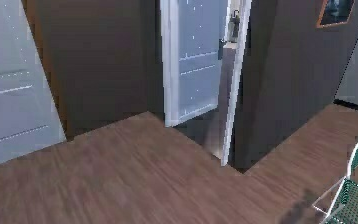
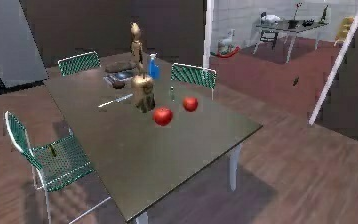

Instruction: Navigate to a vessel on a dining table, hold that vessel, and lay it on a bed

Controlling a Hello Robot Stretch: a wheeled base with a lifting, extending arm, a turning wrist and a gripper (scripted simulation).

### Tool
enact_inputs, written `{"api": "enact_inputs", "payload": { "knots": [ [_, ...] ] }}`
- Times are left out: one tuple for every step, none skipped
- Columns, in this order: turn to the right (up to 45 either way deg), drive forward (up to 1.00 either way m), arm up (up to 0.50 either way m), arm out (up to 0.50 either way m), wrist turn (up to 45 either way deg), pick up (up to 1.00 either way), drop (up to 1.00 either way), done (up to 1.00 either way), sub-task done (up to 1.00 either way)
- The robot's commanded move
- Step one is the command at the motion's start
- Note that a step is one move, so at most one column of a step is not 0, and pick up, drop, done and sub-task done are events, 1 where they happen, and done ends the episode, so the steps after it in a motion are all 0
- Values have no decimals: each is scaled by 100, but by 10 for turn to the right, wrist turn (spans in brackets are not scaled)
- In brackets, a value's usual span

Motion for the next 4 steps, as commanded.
{"api": "enact_inputs", "payload": {
  "knots": [
    [0, 100, 0, 0, 0, 0, 0, 0, 0],
    [120, 0, 0, 0, 0, 0, 0, 0, 0],
    [0, 25, 0, 0, 0, 0, 0, 0, 0],
    [-300, 0, 0, 0, 0, 0, 0, 0, 0]
  ]
}}
